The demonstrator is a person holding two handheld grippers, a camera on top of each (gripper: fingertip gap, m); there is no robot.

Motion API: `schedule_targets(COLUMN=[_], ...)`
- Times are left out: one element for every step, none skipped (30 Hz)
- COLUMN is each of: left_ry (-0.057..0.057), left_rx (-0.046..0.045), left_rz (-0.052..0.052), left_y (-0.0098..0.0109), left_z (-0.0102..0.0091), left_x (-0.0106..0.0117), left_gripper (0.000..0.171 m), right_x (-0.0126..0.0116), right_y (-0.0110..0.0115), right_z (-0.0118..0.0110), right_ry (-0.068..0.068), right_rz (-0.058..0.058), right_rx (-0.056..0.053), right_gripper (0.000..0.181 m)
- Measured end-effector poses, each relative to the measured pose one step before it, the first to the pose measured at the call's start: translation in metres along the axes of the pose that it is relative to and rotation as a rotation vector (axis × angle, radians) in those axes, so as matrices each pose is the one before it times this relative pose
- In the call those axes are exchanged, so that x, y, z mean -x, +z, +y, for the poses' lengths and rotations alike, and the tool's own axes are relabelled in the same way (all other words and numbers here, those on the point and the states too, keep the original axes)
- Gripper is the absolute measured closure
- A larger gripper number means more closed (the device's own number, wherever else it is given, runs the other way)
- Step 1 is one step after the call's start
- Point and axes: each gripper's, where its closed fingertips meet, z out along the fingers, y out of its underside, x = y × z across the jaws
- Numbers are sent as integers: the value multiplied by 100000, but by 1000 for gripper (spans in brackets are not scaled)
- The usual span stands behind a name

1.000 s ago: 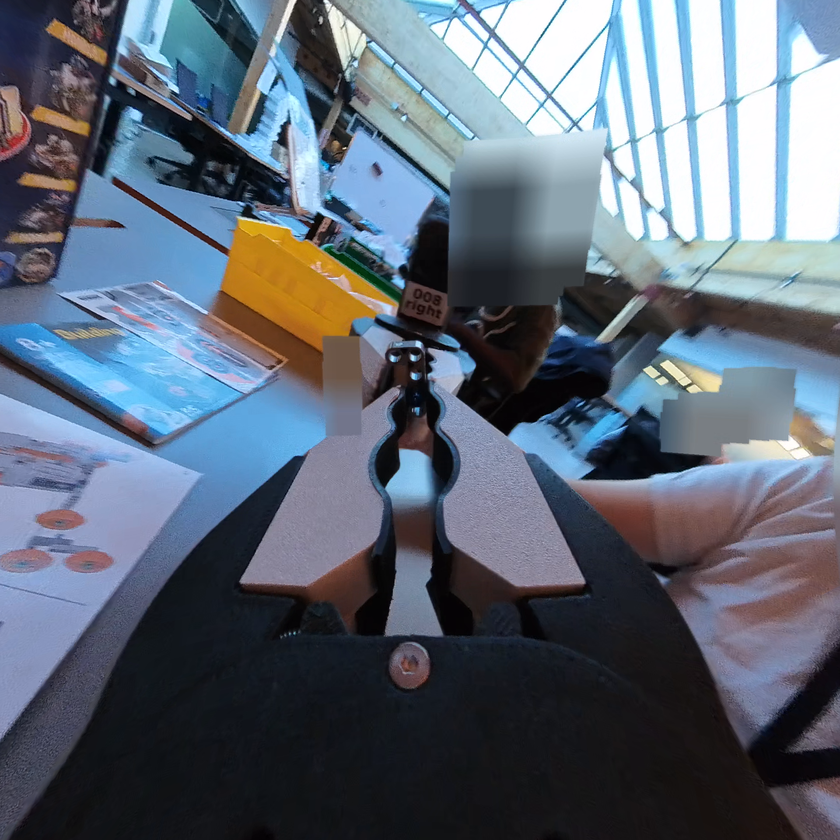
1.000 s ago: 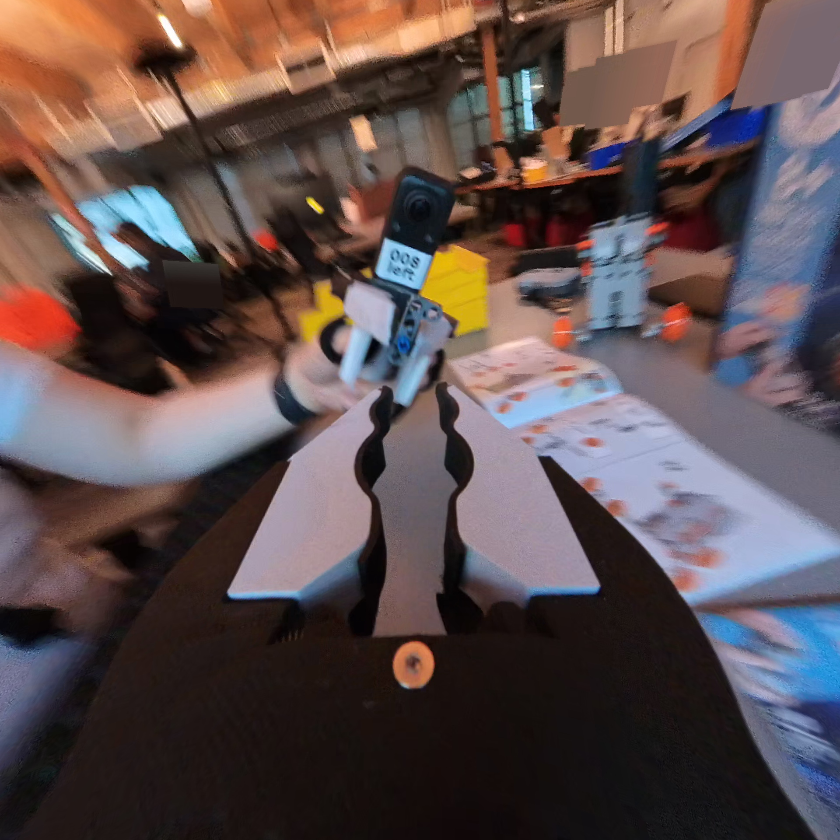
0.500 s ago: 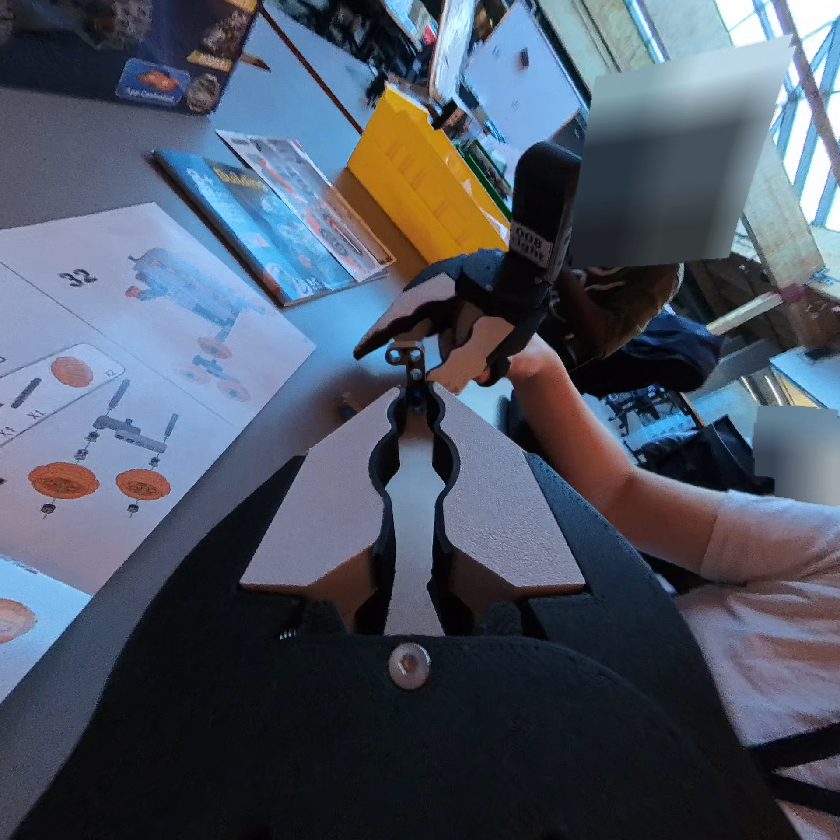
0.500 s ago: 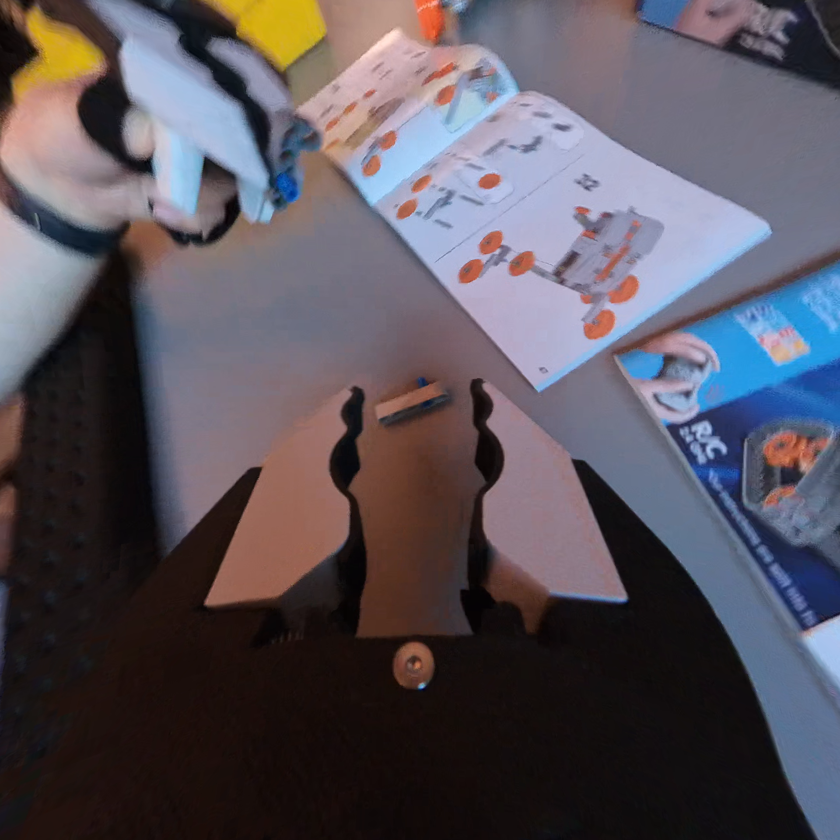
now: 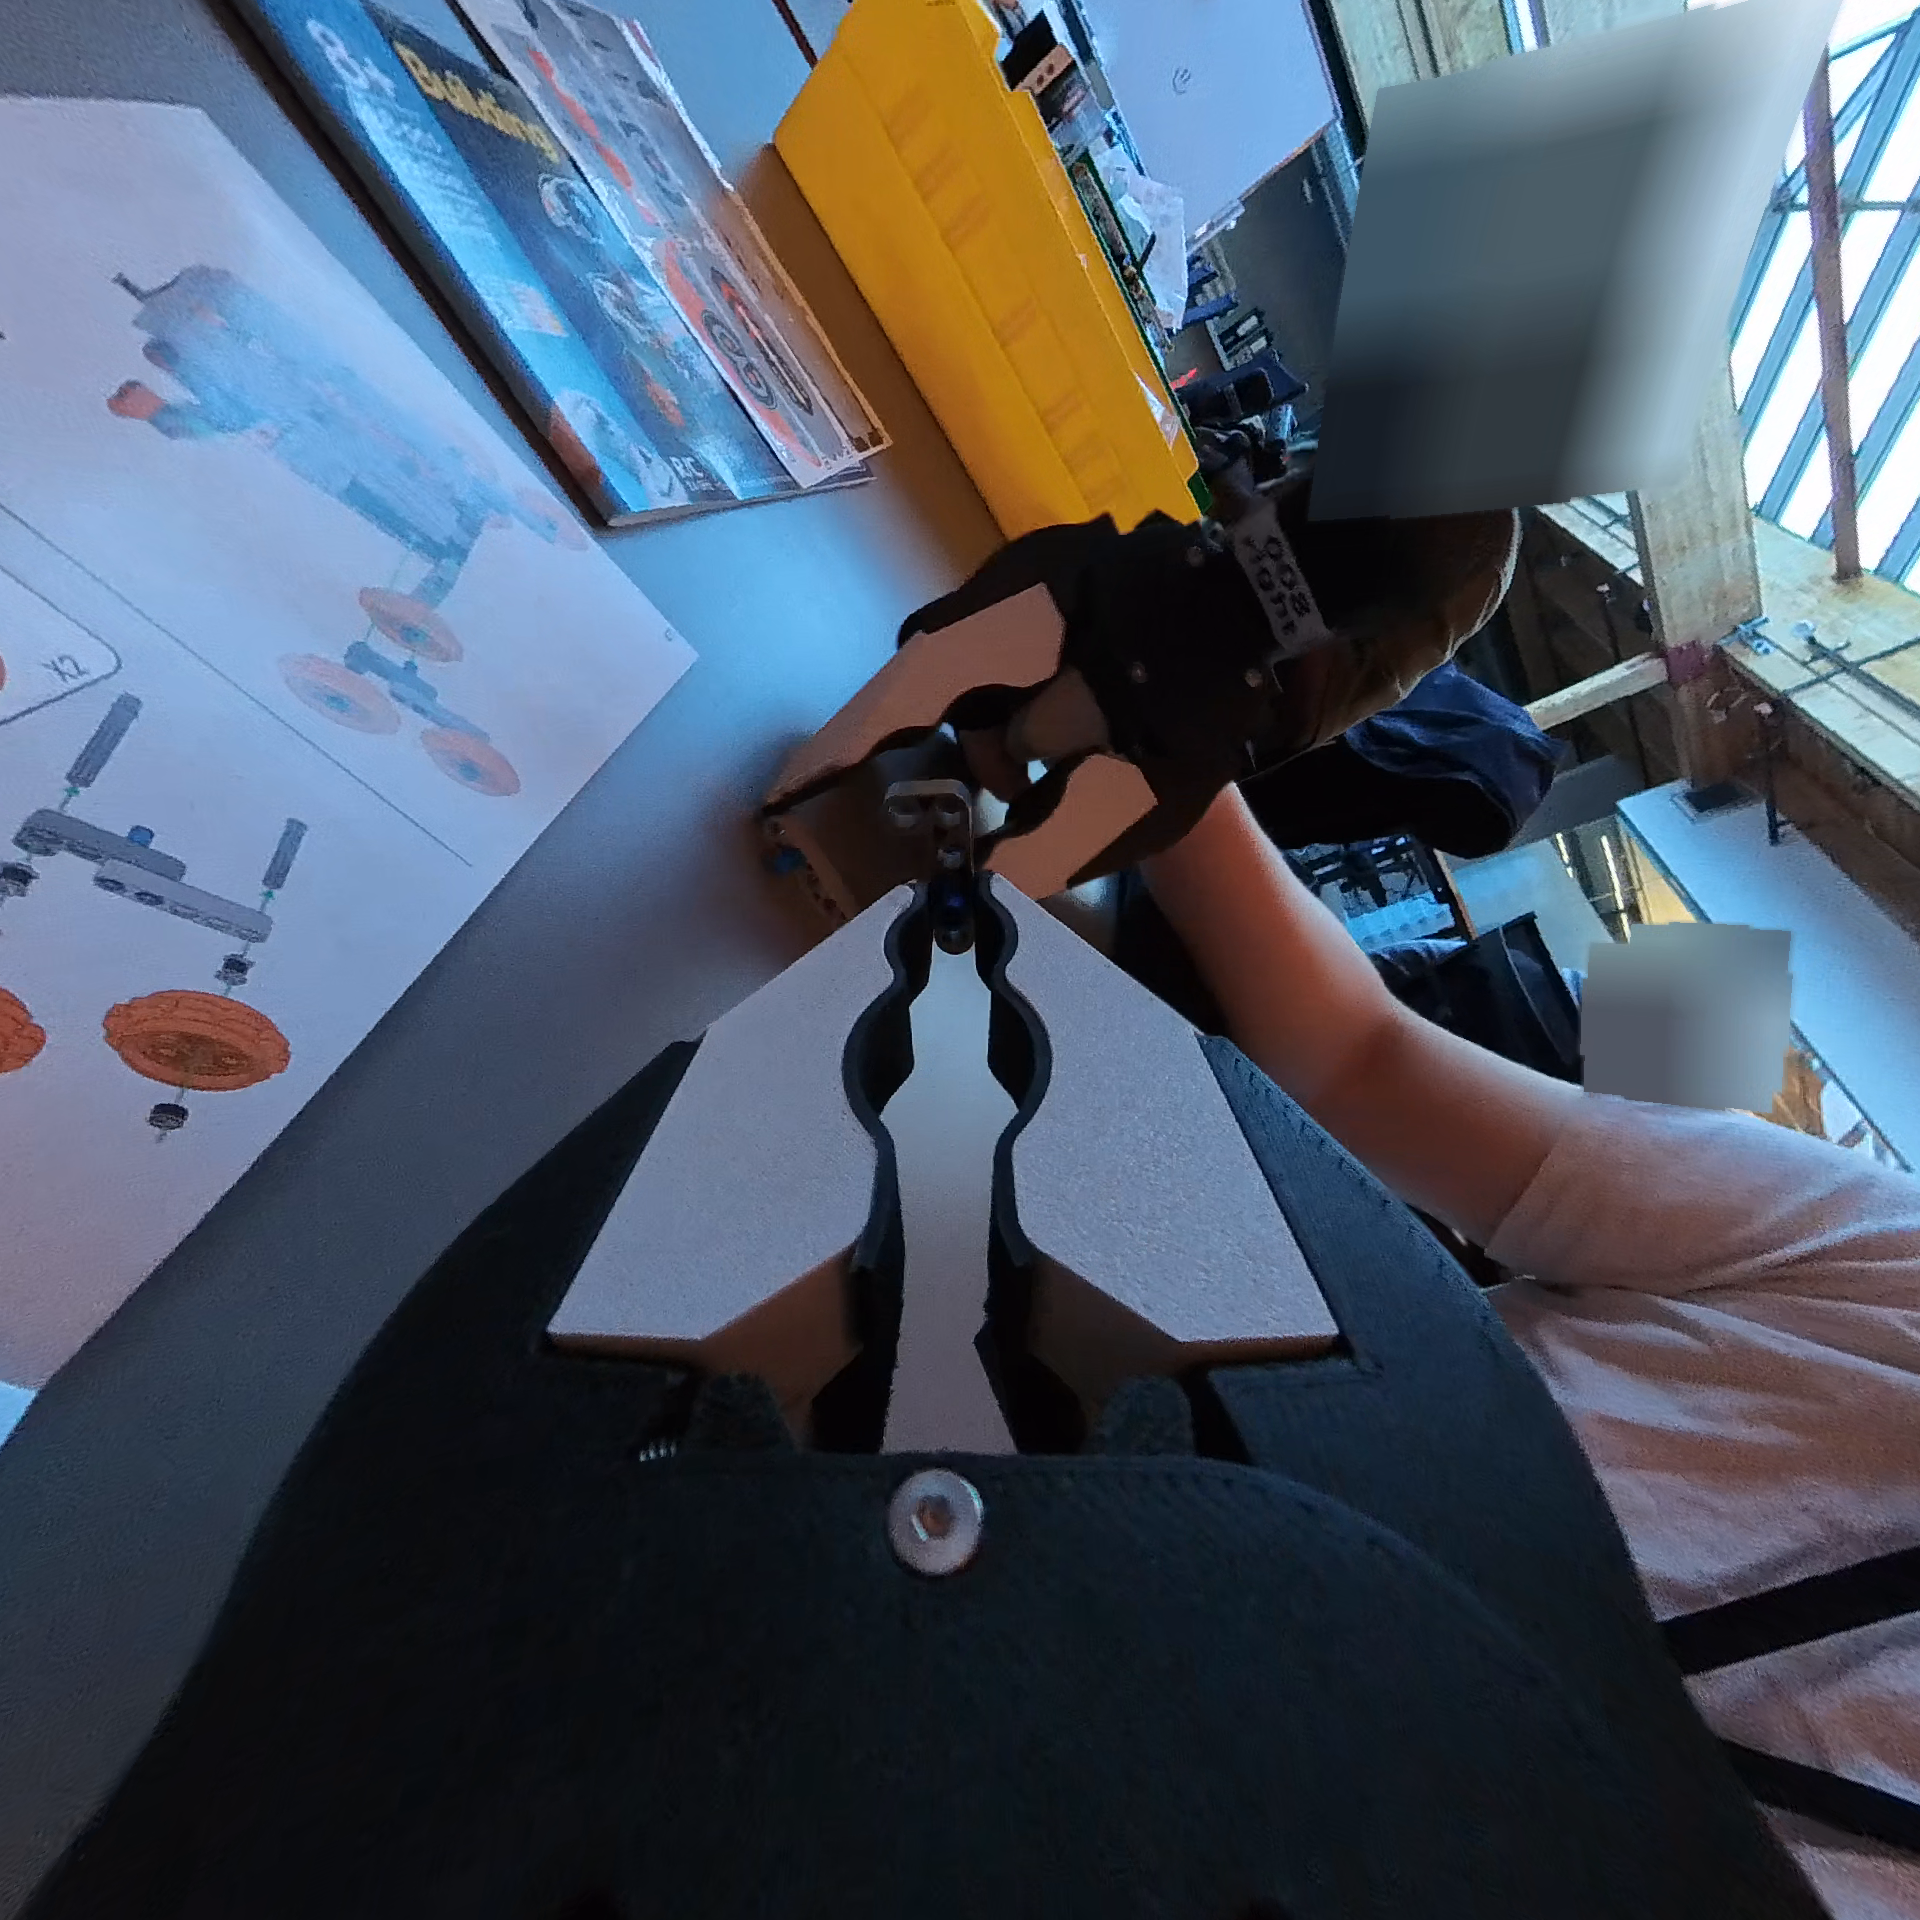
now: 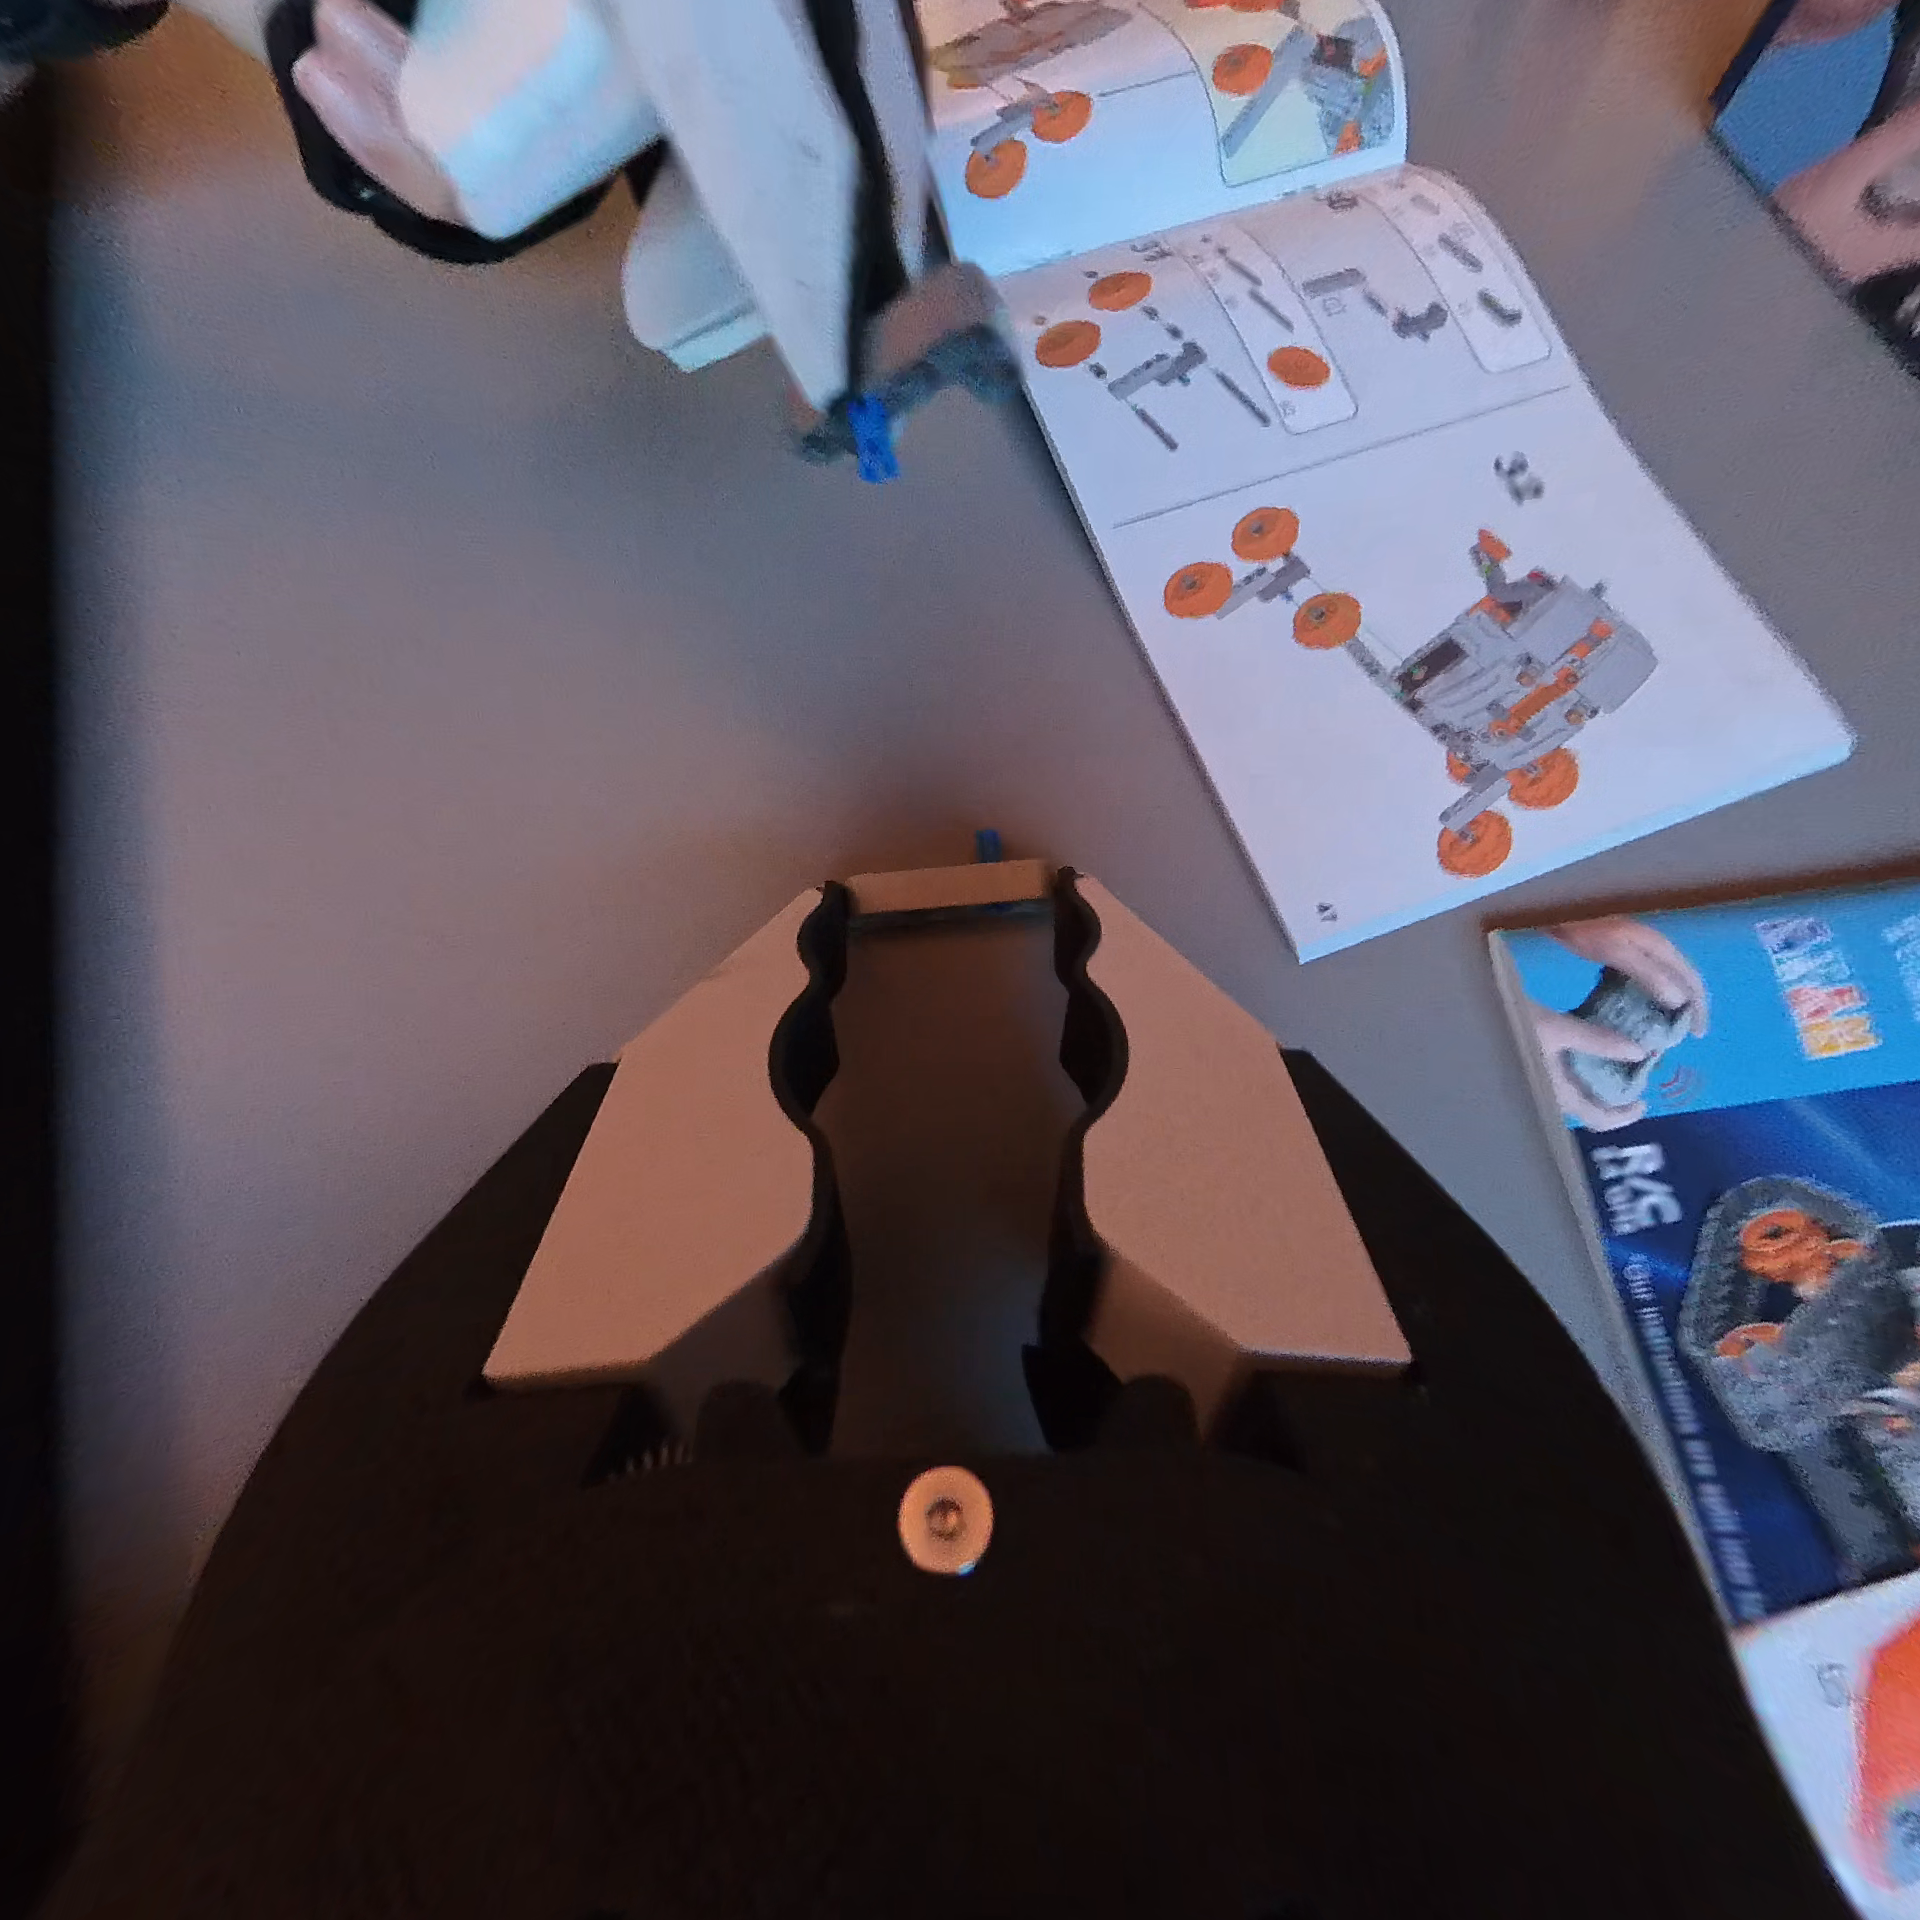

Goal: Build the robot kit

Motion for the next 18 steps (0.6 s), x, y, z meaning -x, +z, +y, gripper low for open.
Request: schedule_targets(left_ry=[-1150,-809,-548,-303,-443,-576,-111,507,641,767,579,451,682,727,778,950,329,405], left_rx=[57,157,302,-28,-456,-737,-390,430,998,938,554,440,669,777,814,560,336,666], left_rz=[243,630,1039,1776,2079,1769,1042,596,410,763,657,762,620,790,196,-39,600,553], left_y=[98,96,60,13,-45,-83,-60,-31,15,50,48,51,48,20,6,-49,-53,-17], left_z=[46,47,58,-25,-87,-138,-87,16,94,102,56,51,100,110,110,81,47,100], left_x=[130,7,-105,-272,-339,-286,-177,-127,-94,-163,-149,-179,-181,-219,-128,-88,-167,-158], left_gripper=[167,167,167,167,167,167,167,167,167,167,167,167,167,167,167,167,167,167], right_x=[51,65,-15,-13,-30,-66,13,-39,47,146,203,257,133,230,259,71,94,152], right_y=[-203,-284,-297,-185,-100,-89,-90,-123,-114,-82,-99,-86,-92,-91,-87,-108,-100,-61], right_z=[-429,-917,-1111,-916,-640,-564,-569,-644,-519,-345,-363,-279,-203,-245,-296,-166,-165,-104], right_ry=[-7797,-8390,-6269,-4305,-3002,-2305,-1778,-1606,-1061,-424,-481,8,-203,-428,-282,-667,-530,468], right_rz=[3066,3849,4034,3248,2653,2244,1294,1401,320,-641,-1172,-1694,-867,-1396,-1653,-488,-640,-1286], right_rx=[-1389,-3631,-4604,-3775,-2225,-1700,-1763,-2531,-2034,-1386,-2015,-1634,-1255,-1567,-1633,-852,-936,-670], right_gripper=[142,142,142,142,142,142,142,142,142,142,142,142,142,142,142,142,142,142])
